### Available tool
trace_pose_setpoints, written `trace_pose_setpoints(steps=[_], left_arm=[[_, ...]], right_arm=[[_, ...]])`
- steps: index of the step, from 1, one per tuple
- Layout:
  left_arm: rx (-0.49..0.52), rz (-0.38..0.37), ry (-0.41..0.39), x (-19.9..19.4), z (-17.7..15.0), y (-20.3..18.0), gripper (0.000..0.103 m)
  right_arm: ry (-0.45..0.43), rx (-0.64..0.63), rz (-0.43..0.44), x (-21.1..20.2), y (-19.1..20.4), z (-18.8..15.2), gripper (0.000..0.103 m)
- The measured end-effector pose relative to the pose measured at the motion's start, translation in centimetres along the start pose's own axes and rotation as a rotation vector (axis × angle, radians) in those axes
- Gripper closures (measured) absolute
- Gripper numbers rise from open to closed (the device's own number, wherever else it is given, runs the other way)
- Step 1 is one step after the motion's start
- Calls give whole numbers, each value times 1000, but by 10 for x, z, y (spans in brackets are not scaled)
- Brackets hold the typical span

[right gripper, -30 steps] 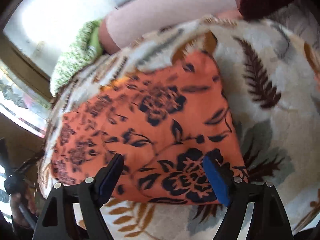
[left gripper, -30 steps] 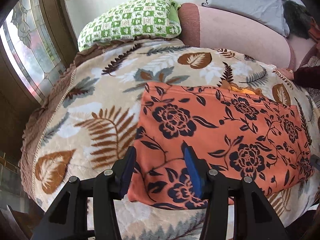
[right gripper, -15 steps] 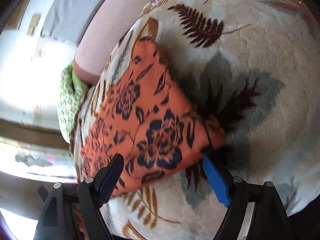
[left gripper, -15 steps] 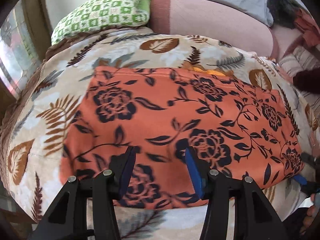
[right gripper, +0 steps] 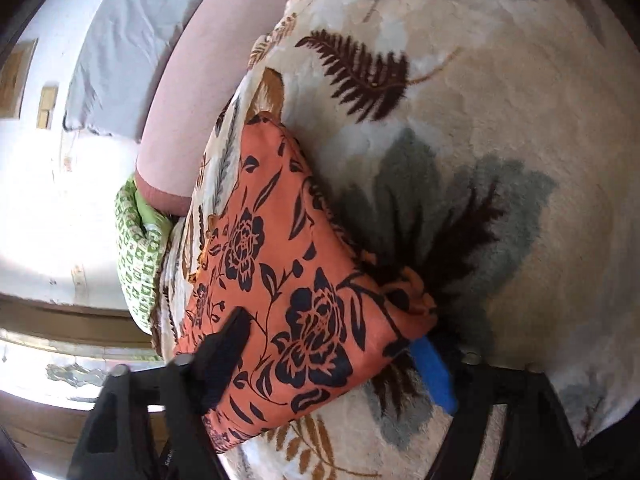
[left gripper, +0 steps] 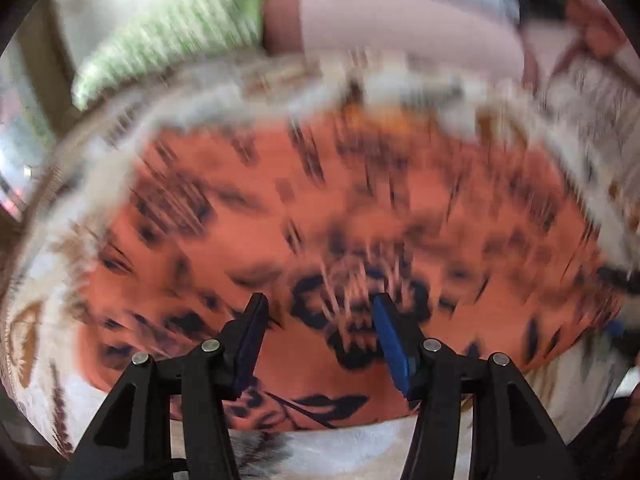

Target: Fold small clothes

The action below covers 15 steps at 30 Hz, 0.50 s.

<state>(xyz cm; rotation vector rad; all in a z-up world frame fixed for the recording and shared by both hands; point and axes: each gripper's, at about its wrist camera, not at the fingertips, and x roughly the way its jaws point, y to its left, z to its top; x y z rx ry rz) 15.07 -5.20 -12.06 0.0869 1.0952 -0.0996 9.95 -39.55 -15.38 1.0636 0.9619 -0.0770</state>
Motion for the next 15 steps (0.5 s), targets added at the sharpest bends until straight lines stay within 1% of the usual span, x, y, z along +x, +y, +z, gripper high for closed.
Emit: trace_pose_setpoints(steps=[1, 2, 3, 4, 5, 6, 7, 8, 9, 10, 11, 12, 13, 14, 15], left_arm=[[17, 21, -26, 2, -2, -2, 45], [32, 36, -28, -2, -1, -5, 46], [34, 38, -21, -9, 1, -7, 47], [26, 28, -31, -15, 2, -6, 47], [15, 11, -65, -24, 4, -5, 47], [10, 21, -108, -32, 4, -5, 47], [14, 33, -119, -33, 4, -7, 47], [25, 34, -107, -28, 4, -9, 47], [48, 22, -54, -15, 3, -14, 47], [78, 32, 18, 4, 0, -19, 45], [108, 62, -23, 8, -4, -23, 43], [120, 79, -26, 6, -4, -25, 43], [114, 77, -20, 3, -3, -25, 44], [88, 53, -4, 1, 0, -22, 44], [67, 27, 4, 0, 2, -17, 45]], right_arm=[[1, -2, -14, 3, -2, -1, 65], [9, 0, -18, 5, -5, -1, 68], [12, 1, -17, 5, -8, -1, 67], [10, -5, -17, 4, -7, -1, 67], [12, -25, -27, 3, -3, -1, 66], [18, -53, -41, 4, 1, -1, 65], [13, -72, -60, 4, 4, -2, 65], [8, -71, -61, 5, 4, -2, 59], [8, -63, -38, 7, 4, -2, 54], [6, -65, -34, 9, 5, -2, 49], [4, -79, -38, 10, 8, -2, 49], [11, -103, -33, 12, 13, -2, 50], [20, -116, -23, 13, 18, -1, 68], [21, -133, -22, 12, 23, -2, 87], [9, -161, -26, 9, 30, -2, 88]])
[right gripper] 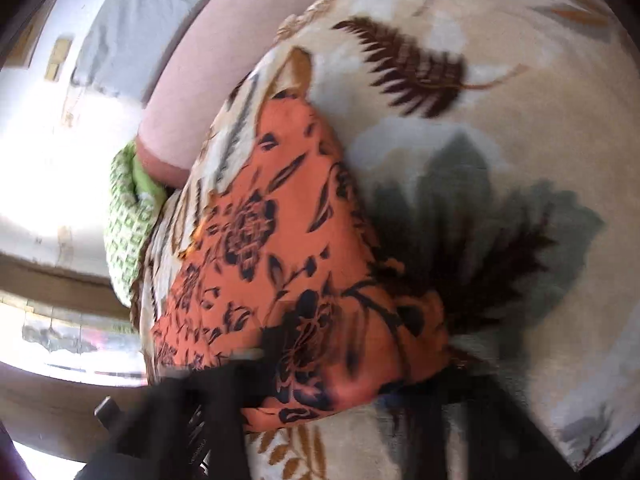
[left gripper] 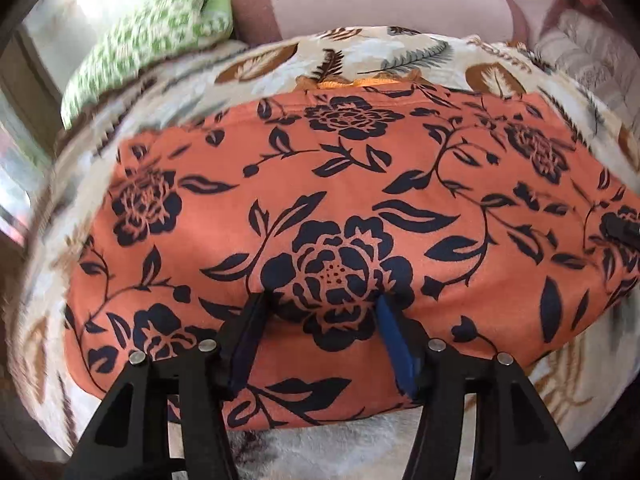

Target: Fold small clothes

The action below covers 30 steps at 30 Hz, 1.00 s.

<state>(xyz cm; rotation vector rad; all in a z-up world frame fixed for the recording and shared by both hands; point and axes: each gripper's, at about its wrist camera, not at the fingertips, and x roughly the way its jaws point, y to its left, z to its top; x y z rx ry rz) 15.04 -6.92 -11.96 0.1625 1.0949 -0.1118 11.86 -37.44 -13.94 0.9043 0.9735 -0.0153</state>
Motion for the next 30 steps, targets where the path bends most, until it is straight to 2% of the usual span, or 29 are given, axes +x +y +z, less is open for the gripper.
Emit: trace_pose_setpoints(steps=[3, 6, 12, 17, 20, 22, 23, 24, 25, 27, 30], left_arm=[[-86, -90, -32, -12, -2, 23, 50], [-213, -127, -138, -45, -16, 60, 50], [-408, -84, -244, -91, -57, 142, 50], [-508, -14, -292, -110, -83, 195, 50], [-536, 25, -289, -108, -97, 218, 50], [-561, 25, -258, -102, -104, 229, 50], [-573, 20, -244, -101, -109, 234, 50], [-578, 12, -239, -99, -111, 238, 50], [-576, 11, -248, -99, -111, 237, 50], [-574, 29, -264, -99, -114, 239, 50], [-588, -1, -263, -96, -117, 241, 50]], right_arm=[[-45, -125, -16, -15, 37, -1, 89], [-92, -287, -13, -28, 92, -12, 90], [-118, -586, 50, -24, 208, -66, 90], [-37, -771, 88, 26, 286, -131, 90], [77, -841, 79, 83, 309, -171, 90], [245, -907, -3, 143, 308, -201, 90], [317, -895, -41, 168, 299, -210, 89], [339, -868, -45, 178, 293, -212, 89], [325, -841, -20, 174, 294, -209, 89], [312, -844, 6, 159, 301, -203, 89], [263, -874, 46, 131, 317, -195, 89]])
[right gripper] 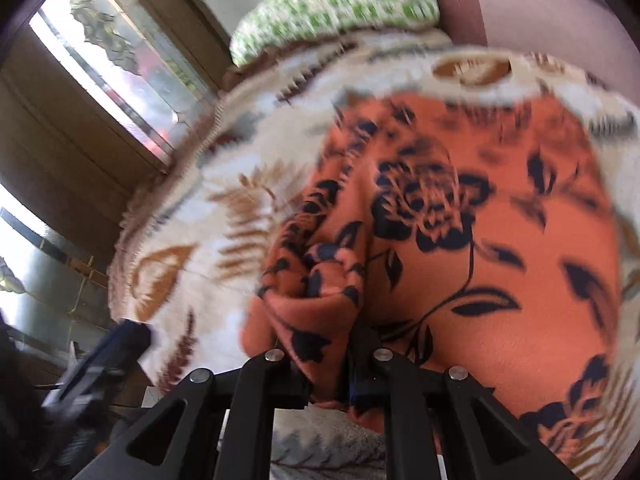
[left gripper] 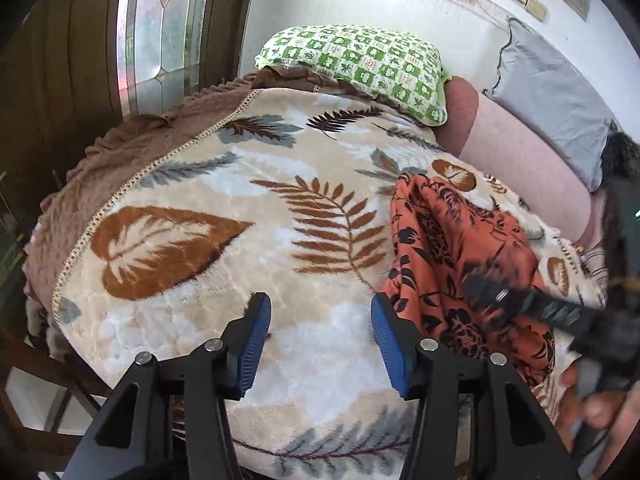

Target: Fold small clothes

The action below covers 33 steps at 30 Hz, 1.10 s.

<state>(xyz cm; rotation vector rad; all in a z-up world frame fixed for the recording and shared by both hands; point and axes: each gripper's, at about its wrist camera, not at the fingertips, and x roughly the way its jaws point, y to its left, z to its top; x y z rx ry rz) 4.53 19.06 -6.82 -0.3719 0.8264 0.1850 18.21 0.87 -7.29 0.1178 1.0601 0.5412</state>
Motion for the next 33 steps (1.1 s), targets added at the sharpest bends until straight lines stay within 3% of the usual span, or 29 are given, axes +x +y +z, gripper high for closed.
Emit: trace_pose_setpoints(steps=[3, 6, 7, 9, 12, 14, 15, 16, 17, 19, 22, 24, 26, 27, 29, 31, 33], left_arm=[[1, 0, 3, 0, -2, 3, 50], [-4, 9, 4, -1, -1, 8, 50], [-7, 15, 3, -1, 0, 9, 50], [-13, 21, 6, -3, 1, 12, 50], [-6, 32, 6, -4, 4, 11, 50], [0, 10, 9, -4, 7, 4, 50], [12, -2, 4, -6, 9, -4, 50], [22, -14, 4, -7, 12, -10, 50], [38, -35, 5, -8, 15, -18, 50], [71, -70, 0, -12, 23, -34, 50], [107, -115, 35, -8, 30, -56, 50], [159, -110, 48, 1, 32, -73, 50], [173, -106, 115, 23, 31, -79, 50], [155, -86, 172, 38, 29, -77, 51], [113, 27, 316, 81, 19, -61, 61], [67, 11, 342, 91, 13, -48, 57], [94, 33, 320, 81, 14, -53, 55]], right_arm=[[-57, -14, -7, -15, 12, 8, 89], [40, -75, -15, 20, 30, 1, 84], [91, -104, -28, 39, 33, -3, 77], [76, -144, -24, 52, 33, -19, 73], [64, -74, 65, 40, 24, -20, 69], [53, -95, 100, 32, 26, -19, 65], [52, -97, 118, 32, 25, -22, 61], [66, -84, 162, 34, 23, -26, 44], [54, -87, 187, 38, 24, -31, 38], [19, -83, 222, 30, 18, -40, 38], [-11, 51, 367, 15, -5, -48, 38], [-45, 107, 394, -2, -23, -52, 38], [-97, 177, 413, -24, -48, -55, 38], [-118, 205, 425, -31, -59, -56, 38], [-145, 279, 444, -43, -88, -60, 37], [-106, 388, 416, -37, -124, -66, 35], [-73, 523, 496, -30, -156, -77, 35]])
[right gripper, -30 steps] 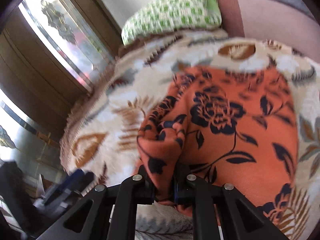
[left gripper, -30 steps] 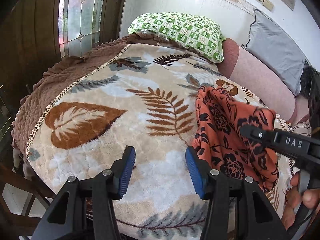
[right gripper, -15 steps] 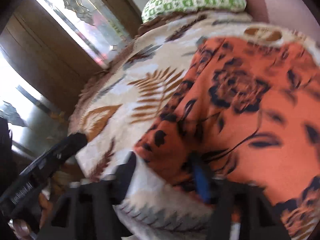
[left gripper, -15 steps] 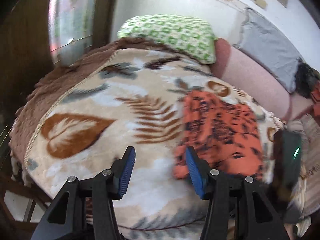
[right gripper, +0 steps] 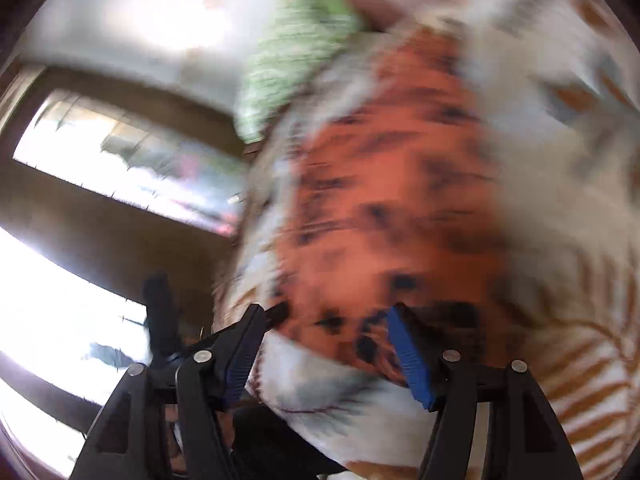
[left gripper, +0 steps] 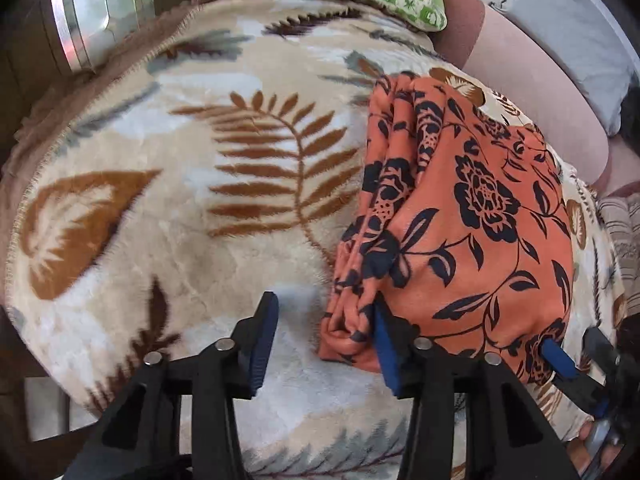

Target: Fold small clothes

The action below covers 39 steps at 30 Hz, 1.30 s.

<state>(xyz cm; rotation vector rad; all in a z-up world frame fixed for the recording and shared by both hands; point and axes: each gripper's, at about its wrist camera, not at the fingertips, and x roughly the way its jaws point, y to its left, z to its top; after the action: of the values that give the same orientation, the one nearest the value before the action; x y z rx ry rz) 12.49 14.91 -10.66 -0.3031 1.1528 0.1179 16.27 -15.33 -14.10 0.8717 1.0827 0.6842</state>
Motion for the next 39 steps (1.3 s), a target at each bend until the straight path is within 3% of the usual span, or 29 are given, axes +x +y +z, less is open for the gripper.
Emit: trace_pose_setpoints(steps=[4, 9, 11, 13, 16, 18, 19, 22, 23, 25, 27, 30, 32, 34, 36, 39], left_arm=[[73, 35, -69, -34, 1, -17, 55], [179, -42, -187, -63, 20, -56, 55], [230, -72, -177, -55, 28, -71, 55], [235, -67, -130, -32, 36, -80, 55], [242, 42, -51, 9, 39, -78, 55], [238, 33, -56, 20, 36, -72, 54], [248, 37, -67, 20, 34, -73, 54], [282, 63, -78, 20, 33, -80, 53], [278, 57, -80, 21, 33, -79, 53], [271, 38, -80, 22, 32, -78, 53], [270, 38, -85, 17, 32, -78, 53], [261, 50, -95, 9, 32, -78, 54], [265, 30, -134, -1, 31, -82, 54], [295, 1, -170, -9, 30, -91, 54], [318, -1, -185, -7, 31, -98, 54], [292, 65, -119, 20, 33, -93, 53]], right_arm=[[4, -28, 24, -16, 9, 9, 35], [-85, -52, -1, -41, 15, 44, 33], [-124, -24, -57, -45, 3, 59, 32], [-107, 37, -82, -39, -19, 76, 30], [-5, 159, -21, -12, -47, 84, 29], [32, 157, 7, 2, -50, 80, 30], [39, 128, -1, 6, -48, 78, 31], [12, 64, -45, -1, -30, 77, 60], [7, 33, -79, -3, -24, 76, 63], [41, 101, -143, 5, -48, 74, 65], [44, 124, -118, 3, -58, 74, 67], [38, 32, -165, -6, -30, 79, 60], [7, 36, -128, -17, -27, 84, 39], [-55, 69, -79, -33, -28, 94, 31], [-80, 95, -52, -39, -33, 107, 31], [-71, 106, -6, -25, -36, 129, 31]])
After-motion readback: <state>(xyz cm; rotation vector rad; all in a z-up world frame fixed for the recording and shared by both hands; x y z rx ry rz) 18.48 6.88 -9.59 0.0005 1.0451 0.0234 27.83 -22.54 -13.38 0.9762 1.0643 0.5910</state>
